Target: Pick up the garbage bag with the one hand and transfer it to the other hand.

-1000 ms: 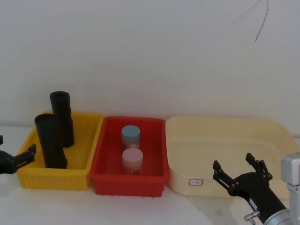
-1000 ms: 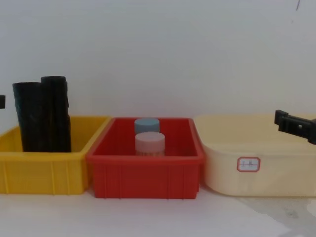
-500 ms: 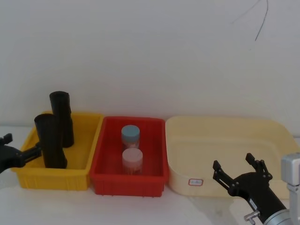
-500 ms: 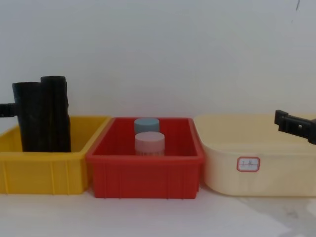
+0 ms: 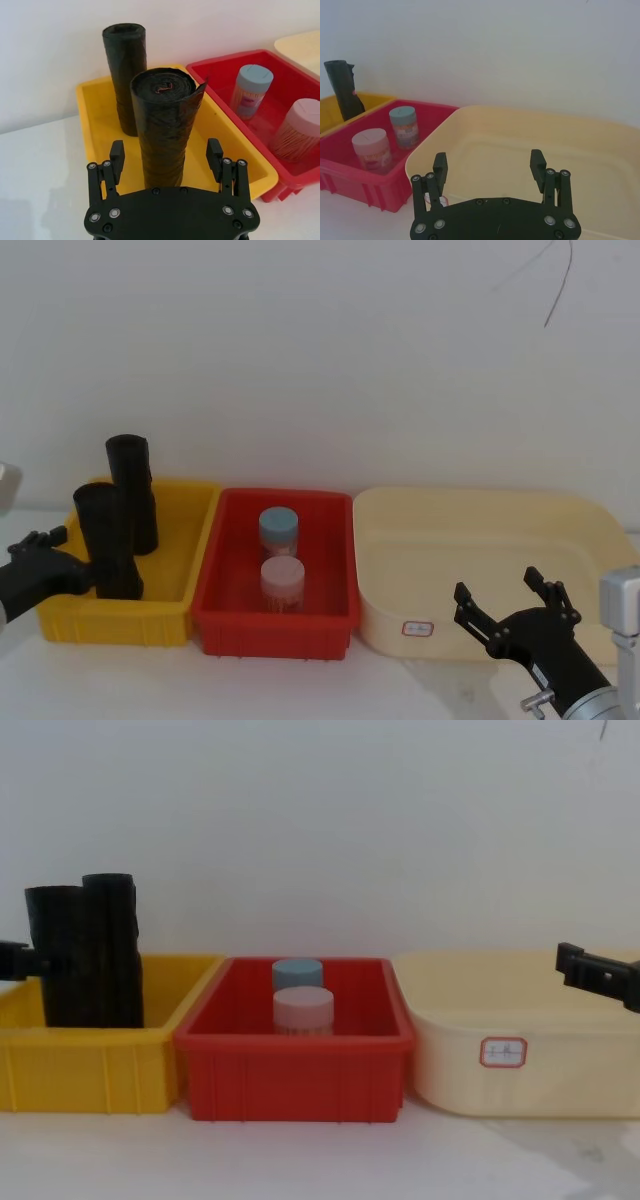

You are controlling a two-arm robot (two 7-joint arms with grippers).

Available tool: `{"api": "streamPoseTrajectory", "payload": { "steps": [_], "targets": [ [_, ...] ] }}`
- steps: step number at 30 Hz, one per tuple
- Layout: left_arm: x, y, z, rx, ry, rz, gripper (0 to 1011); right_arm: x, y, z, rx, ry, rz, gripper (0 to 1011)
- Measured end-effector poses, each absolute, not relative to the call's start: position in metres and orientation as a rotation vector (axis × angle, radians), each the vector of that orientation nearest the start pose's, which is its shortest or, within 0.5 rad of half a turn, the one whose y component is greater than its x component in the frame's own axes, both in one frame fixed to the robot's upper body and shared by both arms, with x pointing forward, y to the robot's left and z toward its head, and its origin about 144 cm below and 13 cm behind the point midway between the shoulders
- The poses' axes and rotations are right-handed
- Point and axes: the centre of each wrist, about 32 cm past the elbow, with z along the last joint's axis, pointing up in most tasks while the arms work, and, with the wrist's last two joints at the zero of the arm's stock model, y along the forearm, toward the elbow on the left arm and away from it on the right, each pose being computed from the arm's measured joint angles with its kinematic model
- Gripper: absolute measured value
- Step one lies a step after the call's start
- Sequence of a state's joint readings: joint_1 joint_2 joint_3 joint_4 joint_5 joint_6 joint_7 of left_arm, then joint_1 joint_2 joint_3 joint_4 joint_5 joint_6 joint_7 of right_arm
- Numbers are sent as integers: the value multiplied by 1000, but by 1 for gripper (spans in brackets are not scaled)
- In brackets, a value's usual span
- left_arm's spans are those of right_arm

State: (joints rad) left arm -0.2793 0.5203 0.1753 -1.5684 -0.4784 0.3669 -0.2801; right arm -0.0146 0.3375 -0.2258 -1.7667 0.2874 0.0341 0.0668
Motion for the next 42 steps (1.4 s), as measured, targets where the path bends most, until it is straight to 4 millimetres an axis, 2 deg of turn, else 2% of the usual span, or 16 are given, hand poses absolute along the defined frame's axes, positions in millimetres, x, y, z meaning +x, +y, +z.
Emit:
{"api": "streamPoseTrajectory", "payload": {
  "steps": [18, 27, 39, 42],
  "targets": [
    [553, 308, 1252, 271, 96, 1168, 1001, 443, -237, 1189, 26, -75, -1229, 1010],
    [562, 302, 1253, 290, 99, 1166, 999, 443, -237, 1189, 26, -75, -1229, 1010],
    [568, 299, 1254, 302, 101, 1164, 739, 443, -237, 1189, 26, -75, -1229, 1010],
    [569, 298, 1254, 304, 101, 1163, 618, 443, -237, 1189, 26, -75, -1230, 1010]
  ]
}}
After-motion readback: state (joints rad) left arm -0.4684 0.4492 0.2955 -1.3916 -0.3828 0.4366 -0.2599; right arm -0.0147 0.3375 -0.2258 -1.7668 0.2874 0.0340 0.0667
